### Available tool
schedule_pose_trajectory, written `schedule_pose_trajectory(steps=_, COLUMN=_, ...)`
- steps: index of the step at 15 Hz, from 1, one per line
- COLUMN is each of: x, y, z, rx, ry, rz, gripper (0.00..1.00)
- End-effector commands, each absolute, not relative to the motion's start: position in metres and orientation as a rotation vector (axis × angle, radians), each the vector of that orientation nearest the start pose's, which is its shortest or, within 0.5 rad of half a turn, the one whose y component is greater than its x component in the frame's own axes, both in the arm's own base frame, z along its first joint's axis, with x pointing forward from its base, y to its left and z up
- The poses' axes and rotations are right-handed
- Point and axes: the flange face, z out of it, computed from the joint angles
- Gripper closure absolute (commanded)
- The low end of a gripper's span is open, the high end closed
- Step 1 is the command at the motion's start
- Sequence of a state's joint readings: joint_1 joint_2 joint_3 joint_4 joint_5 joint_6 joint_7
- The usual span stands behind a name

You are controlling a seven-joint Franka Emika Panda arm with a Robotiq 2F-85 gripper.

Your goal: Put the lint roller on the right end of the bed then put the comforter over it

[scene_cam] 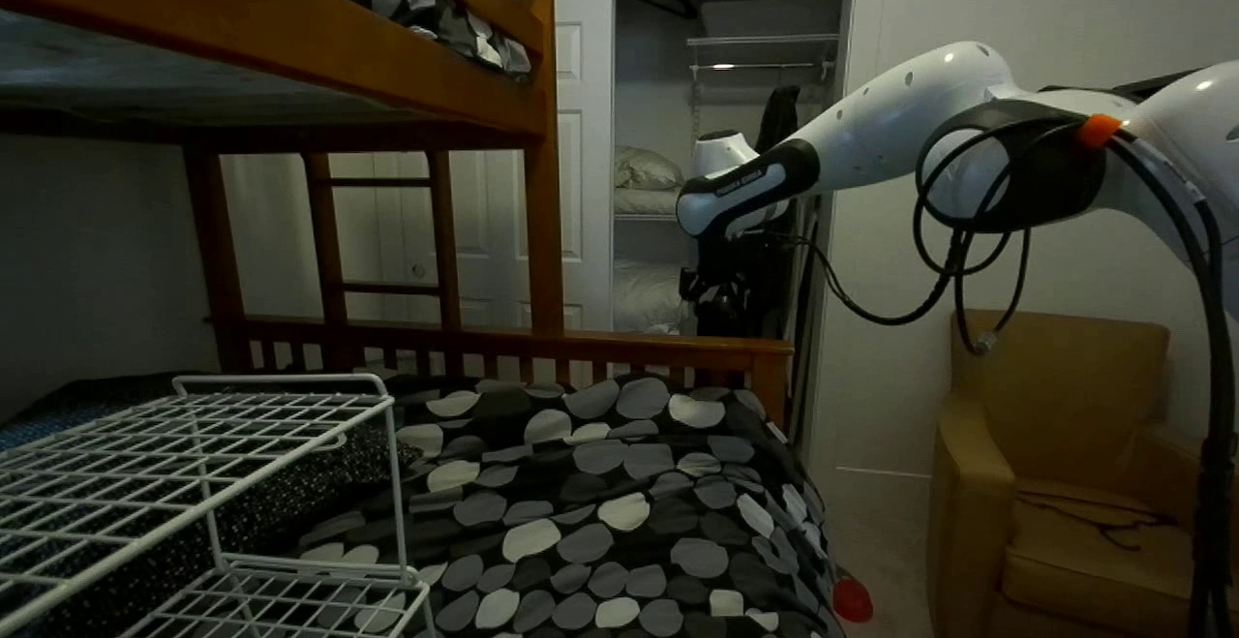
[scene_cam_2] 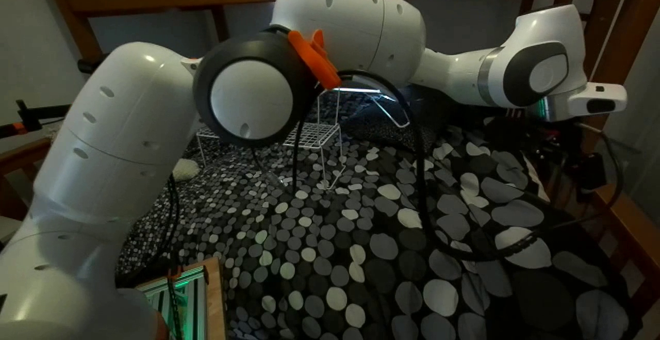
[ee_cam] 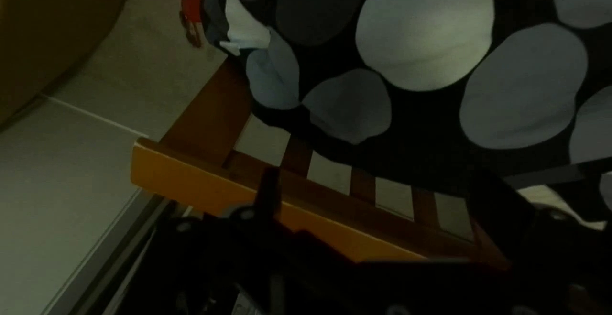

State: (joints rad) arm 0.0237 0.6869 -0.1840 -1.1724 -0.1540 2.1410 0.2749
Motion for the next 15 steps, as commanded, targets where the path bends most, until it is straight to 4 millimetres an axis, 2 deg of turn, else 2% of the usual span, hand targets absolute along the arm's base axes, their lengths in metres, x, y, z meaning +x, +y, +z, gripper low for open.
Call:
schedule_pose_trajectory(steps=1, x=0.738, y=-0.068, z=0.422, rx=-3.231, ry=0.462, rz=-0.417, gripper=0.0)
schedule_pose_trajectory(steps=4, x=0.73, y=-0.056, z=0.428, rx=-3.188, ry=0.498, rz=-0.431, gripper=0.0)
schedule_pose_trajectory(steps=9, x=0.717, y=-0.047, z=0.451, rx=-3.162, ry=0.514, rz=-0.576, gripper=0.0)
schedule_pose_trajectory(steps=10, x=0.717, y=-0.047, z=0.453, rx=-3.151, ry=0.513, rz=-0.627, gripper=0.0)
schedule_pose_trajectory(steps=11, x=0.732, y=-0.048, z=0.452, rx=-3.167, ry=0.484, rz=-0.581, gripper=0.0)
schedule_pose_trajectory(steps=15, x=0.726, y=-0.047, z=0.455, rx=-3.151, ry=0.49, rz=-0.62, gripper=0.0)
